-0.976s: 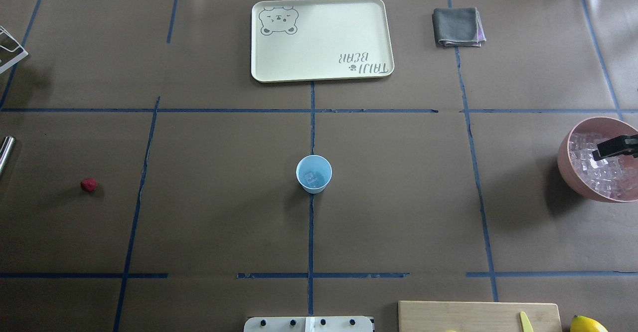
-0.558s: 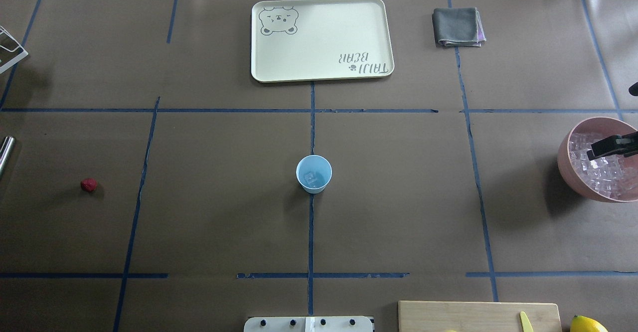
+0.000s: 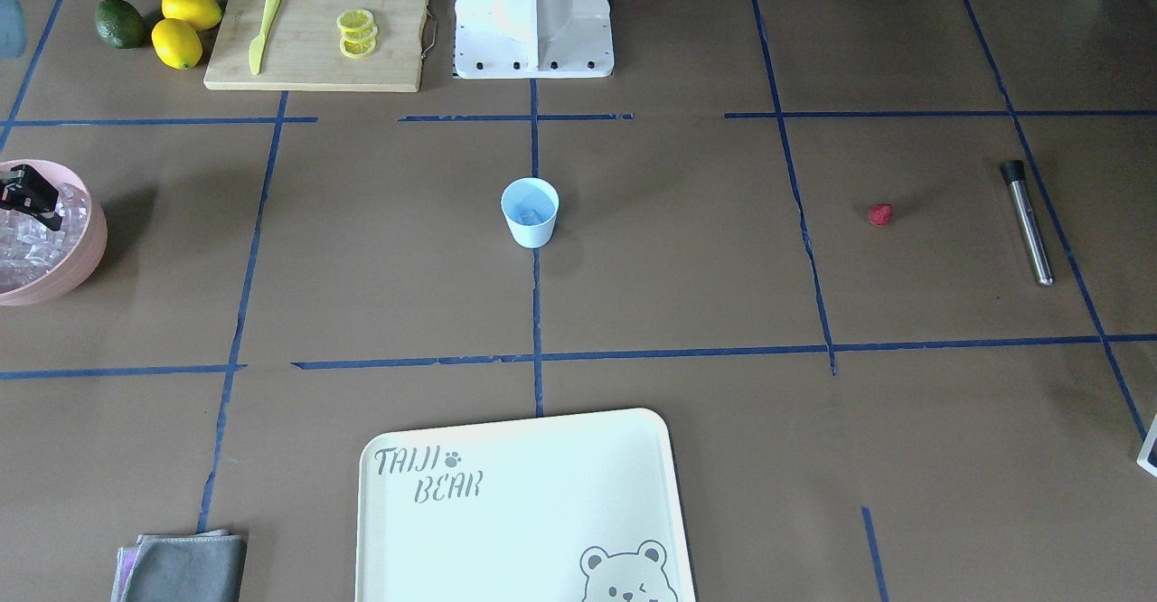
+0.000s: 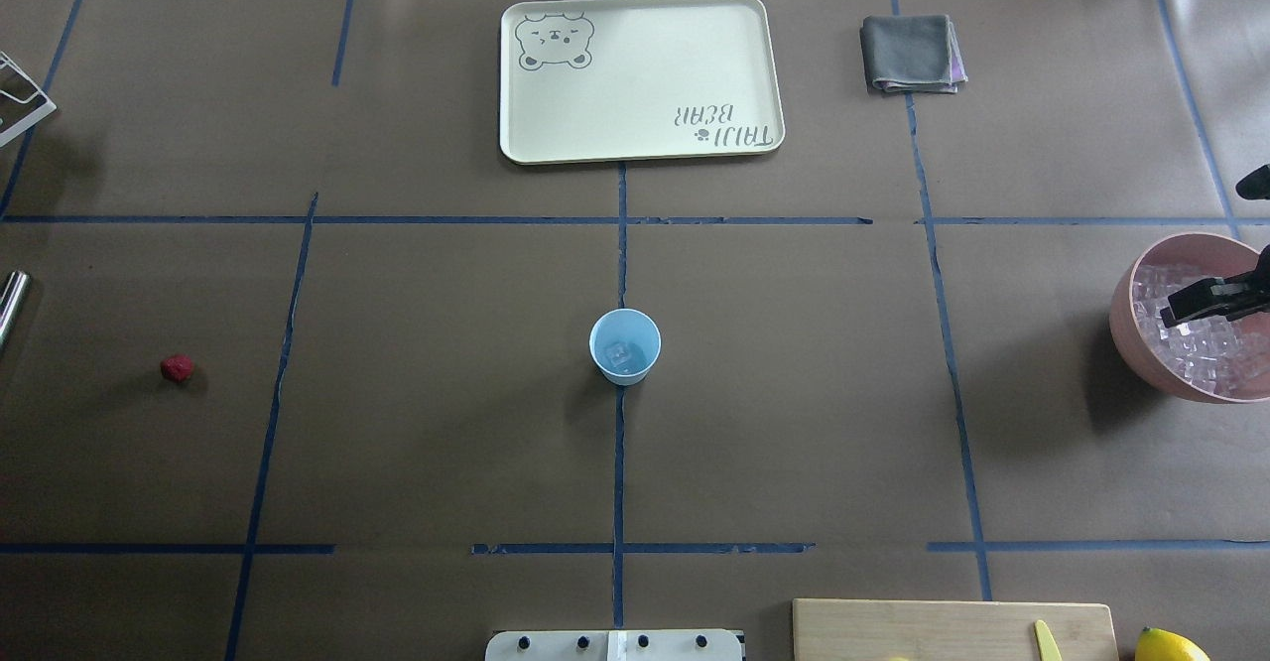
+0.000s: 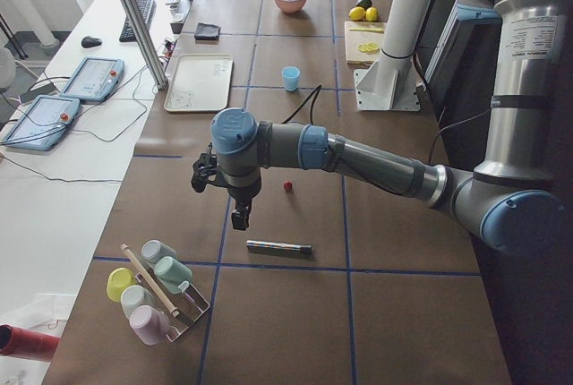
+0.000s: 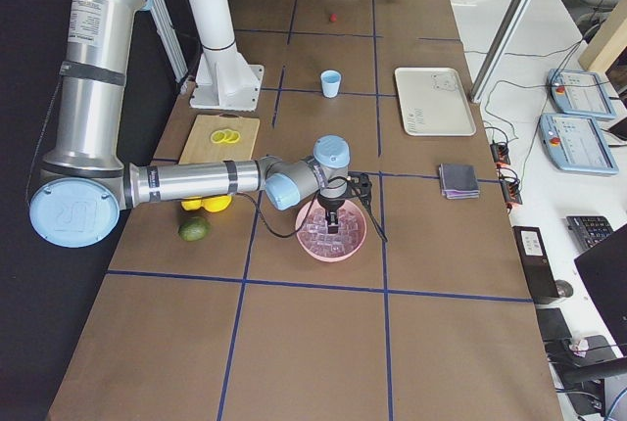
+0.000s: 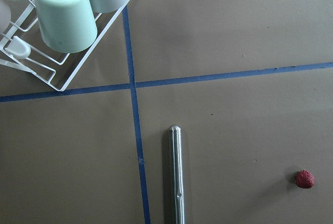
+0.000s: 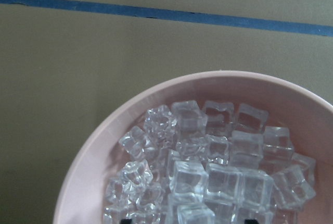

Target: Mash ice and strawberries in cup

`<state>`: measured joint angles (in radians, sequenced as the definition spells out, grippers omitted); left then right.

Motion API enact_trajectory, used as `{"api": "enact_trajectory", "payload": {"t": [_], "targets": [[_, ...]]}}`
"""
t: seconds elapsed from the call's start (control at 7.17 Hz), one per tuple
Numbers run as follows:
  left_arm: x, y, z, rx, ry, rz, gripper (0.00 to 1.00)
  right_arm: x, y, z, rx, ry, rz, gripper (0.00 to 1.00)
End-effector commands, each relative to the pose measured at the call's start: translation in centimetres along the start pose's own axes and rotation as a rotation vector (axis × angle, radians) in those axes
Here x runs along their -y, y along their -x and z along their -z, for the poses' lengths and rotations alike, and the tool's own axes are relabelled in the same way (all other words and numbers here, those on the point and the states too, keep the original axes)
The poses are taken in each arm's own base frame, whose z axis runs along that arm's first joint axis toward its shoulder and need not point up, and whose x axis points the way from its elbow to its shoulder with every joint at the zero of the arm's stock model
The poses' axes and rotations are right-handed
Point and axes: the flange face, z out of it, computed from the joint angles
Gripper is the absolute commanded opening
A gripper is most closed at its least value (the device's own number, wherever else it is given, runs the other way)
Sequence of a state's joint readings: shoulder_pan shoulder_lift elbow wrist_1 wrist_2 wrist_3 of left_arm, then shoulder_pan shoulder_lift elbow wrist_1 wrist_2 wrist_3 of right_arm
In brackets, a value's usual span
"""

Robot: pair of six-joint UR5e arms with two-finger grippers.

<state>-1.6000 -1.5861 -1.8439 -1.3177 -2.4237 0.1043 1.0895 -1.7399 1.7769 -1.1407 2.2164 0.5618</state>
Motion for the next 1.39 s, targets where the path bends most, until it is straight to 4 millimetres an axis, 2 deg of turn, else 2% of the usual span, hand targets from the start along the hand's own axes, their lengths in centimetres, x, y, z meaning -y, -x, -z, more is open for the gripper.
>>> {"api": "enact_trajectory", "payload": {"t": [0.0, 0.14, 0.42, 0.84, 1.12, 1.25], "targets": [[0.0, 0.0, 0.0, 0.0, 0.0, 0.0, 1.0, -0.18, -0.5, -0.9, -0.008, 0.016, -0.006, 0.77], [0.05, -0.04, 0.04, 0.0, 0.0, 0.0, 1.0, -0.18, -0.52, -0.92, -0.009, 0.017, -0.007, 0.77], [0.0, -0.02, 0.0, -0.001, 0.0, 0.0, 1.0, -0.21, -0.51, -0.93, -0.007, 0.019, -0.007, 0.69], [-0.02, -0.12, 0.19, -0.001, -0.003, -0.001, 1.0, -0.29, -0.58, -0.97, -0.007, 0.022, -0.009, 0.5], [-0.02, -0.12, 0.19, -0.001, -0.003, -0.001, 1.0, -0.23, -0.53, -0.96, -0.007, 0.022, -0.009, 0.5], [-0.02, -0.12, 0.19, -0.001, -0.003, -0.001, 1.0, -0.23, -0.53, -0.96, -0.007, 0.022, -0.009, 0.44]]}}
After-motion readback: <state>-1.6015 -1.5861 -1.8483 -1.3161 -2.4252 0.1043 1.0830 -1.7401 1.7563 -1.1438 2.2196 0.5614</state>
